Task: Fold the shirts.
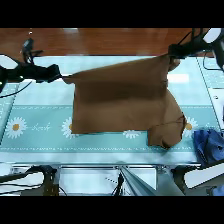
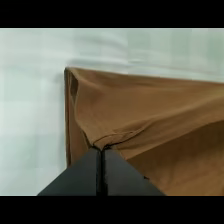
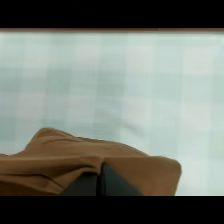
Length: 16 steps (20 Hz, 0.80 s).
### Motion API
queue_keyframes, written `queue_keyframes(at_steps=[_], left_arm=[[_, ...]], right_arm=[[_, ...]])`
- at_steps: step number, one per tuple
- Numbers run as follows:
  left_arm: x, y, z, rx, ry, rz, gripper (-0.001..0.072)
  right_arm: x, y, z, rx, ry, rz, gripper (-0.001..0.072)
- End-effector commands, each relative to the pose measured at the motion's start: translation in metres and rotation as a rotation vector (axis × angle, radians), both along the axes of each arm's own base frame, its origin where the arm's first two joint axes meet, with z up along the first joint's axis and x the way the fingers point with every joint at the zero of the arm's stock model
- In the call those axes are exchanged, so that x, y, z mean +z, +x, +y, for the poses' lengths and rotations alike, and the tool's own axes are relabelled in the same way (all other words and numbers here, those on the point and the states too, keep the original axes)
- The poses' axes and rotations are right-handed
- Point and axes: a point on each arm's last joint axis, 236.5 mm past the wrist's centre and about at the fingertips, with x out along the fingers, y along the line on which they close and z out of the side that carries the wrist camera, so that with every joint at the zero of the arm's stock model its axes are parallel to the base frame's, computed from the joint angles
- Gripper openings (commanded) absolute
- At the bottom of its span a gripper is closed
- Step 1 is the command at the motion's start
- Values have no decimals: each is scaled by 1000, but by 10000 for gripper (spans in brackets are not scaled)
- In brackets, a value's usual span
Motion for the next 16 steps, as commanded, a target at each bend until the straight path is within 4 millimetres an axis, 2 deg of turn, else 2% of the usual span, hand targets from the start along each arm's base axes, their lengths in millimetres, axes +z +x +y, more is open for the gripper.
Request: queue_keyframes(at_steps=[1, 2, 3, 5, 6, 7, 8, 10, 12, 13, 14, 16], left_arm=[[-32, -6, -13, -19, -45, 98, 20], [-32, -8, -13, -27, -43, 101, 26], [-30, -9, -10, -47, -33, 92, 93], [-18, -9, 4, -64, -32, 95, 322], [-9, -12, 14, -68, -42, 109, 337], [2, -19, 24, -81, -57, 136, 337], [11, -31, 33, -99, -75, 179, 337], [15, -74, 43, -158, -132, 324, 337], [8, -121, 41, -198, -199, 475, 341], [-1, -138, 39, -184, -220, 510, 429], [-11, -152, 35, -166, -230, 523, 479], [-39, -184, 22, -154, -244, 548, 606]], right_arm=[[-40, -15, 4, 16, 14, 137, 163], [-37, -18, 4, 27, 8, 139, 272], [-31, -23, 0, 50, -14, 139, 318], [-14, -40, -13, 117, -74, 154, 318], [-4, -55, -26, 127, -120, 182, 323], [5, -72, -44, 124, -172, 222, 380], [16, -91, -64, 91, -199, 261, 428], [29, -131, -105, 5, -230, 356, 433], [34, -165, -128, -79, -157, 384, 453], [33, -178, -131, -102, -95, 374, 523], [27, -192, -133, -141, -15, 359, 605], [8, -217, -133, -209, 133, 339, 624]])
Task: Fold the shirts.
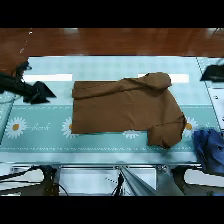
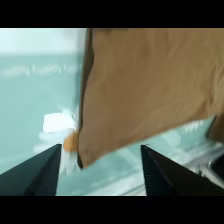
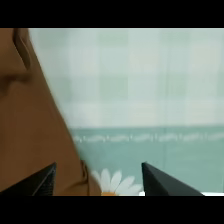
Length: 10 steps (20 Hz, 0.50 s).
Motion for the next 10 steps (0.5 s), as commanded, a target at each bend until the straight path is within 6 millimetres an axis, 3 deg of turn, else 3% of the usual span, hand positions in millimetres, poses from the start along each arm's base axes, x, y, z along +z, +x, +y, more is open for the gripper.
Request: queue_keyframes(at_steps=[1, 4, 6, 10], left_arm=[[-32, -65, -18, -14, -57, 113, 606], [-57, -98, -41, -10, -144, 182, 606], [-75, -105, -46, 22, -137, 196, 606], [-99, -102, -56, 31, -69, 159, 603]], right_arm=[[-22, -49, -2, -157, 201, -31, 624], [-51, -77, -1, -223, 250, 2, 623], [-62, -83, 3, -217, 261, 22, 622], [-62, -79, 0, -208, 247, -2, 621]])
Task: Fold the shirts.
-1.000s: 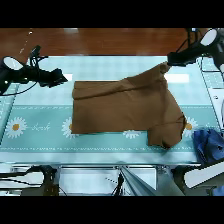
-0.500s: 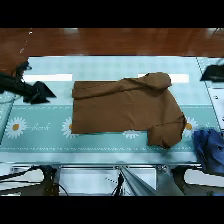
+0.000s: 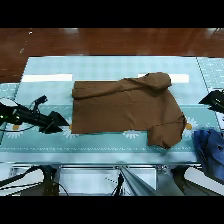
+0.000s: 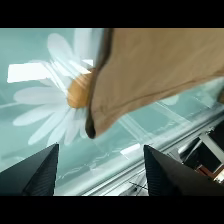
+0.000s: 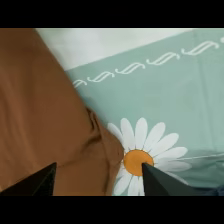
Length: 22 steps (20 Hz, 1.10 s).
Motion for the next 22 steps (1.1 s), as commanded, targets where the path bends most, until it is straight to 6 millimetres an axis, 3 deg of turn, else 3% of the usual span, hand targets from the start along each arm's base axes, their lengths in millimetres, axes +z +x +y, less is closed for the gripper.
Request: queue_keyframes(at_steps=[1, 7, 8, 9, 10, 15, 17, 22], left_arm=[[-22, 1, -11, -7, 55, -40, 602], [-33, 19, -61, -1, 17, -78, 572], [-37, 16, -64, -11, 13, -63, 365], [-39, 13, -65, -16, 10, -50, 62], [-39, 12, -66, -18, 8, -46, 20], [-35, 11, -64, -46, -13, -62, 20], [-34, 11, -63, -44, -13, -64, 19], [-34, 11, -63, -44, -13, -65, 19]], right_arm=[[-4, 1, -1, -10, 3, -24, 621], [-4, 1, -2, -10, 0, -22, 621], [-5, -1, -2, -8, -3, -16, 621], [-6, -4, -3, -4, -9, -2, 621], [-11, -10, -6, -2, -23, 22, 621], [-49, -36, 23, 17, 76, 98, 605], [-65, -46, 24, 18, 67, 123, 607], [-84, -39, 27, -41, 72, 79, 607]])
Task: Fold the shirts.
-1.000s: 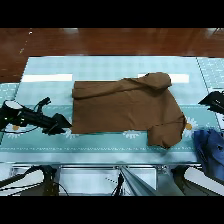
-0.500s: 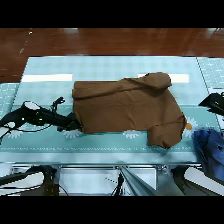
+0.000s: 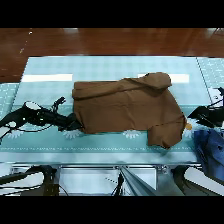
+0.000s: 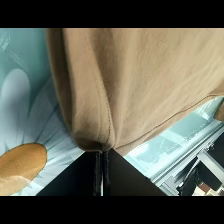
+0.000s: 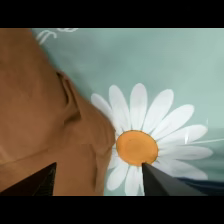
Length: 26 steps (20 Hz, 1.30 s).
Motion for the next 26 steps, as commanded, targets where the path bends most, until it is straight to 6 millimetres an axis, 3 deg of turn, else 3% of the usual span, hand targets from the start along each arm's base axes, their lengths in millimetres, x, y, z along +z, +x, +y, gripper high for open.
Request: queue_keyframes(at_steps=[1, 7, 9, 10, 12, 13, 15, 17, 19, 21, 23, 24, 26], left_arm=[[0, 0, 0, -5, -3, -4, 19], [0, 0, 0, -12, -4, -11, 19], [0, 0, 0, -12, -3, -13, 19], [0, 0, 0, -19, -4, -19, 19], [1, 2, 0, -18, -3, -23, 19], [2, 5, 0, -18, -3, -32, 19], [11, 19, 1, -20, -1, -74, 19], [37, 45, 1, -29, -3, -171, 18], [88, 79, 1, -46, -4, -332, 18], [167, 115, 2, -36, 0, -565, 18], [281, 140, 4, 18, -32, -854, 18], [343, 146, 10, 48, -23, -1015, 18], [462, 136, 25, 108, 31, -1330, 18]], right_arm=[[-14, 1, 2, -30, -5, -16, 607], [-42, 5, 19, -78, 121, 36, 599], [-51, 9, 15, -98, 117, 34, 586], [-52, 12, 13, -110, 107, 26, 495], [-50, 17, 14, -129, 119, 8, 199], [-47, 18, 18, -123, 140, 3, 126], [-36, 17, 30, -51, 189, -11, 26], [-10, 25, 34, 31, 200, -74, 25], [36, 51, 27, 62, 151, -219, 24], [119, 99, 26, 3, 139, -496, 23], [227, 133, 36, -34, 174, -824, 23], [289, 139, 40, -45, 177, -986, 23], [398, 129, 47, -45, 124, -1252, 23]])
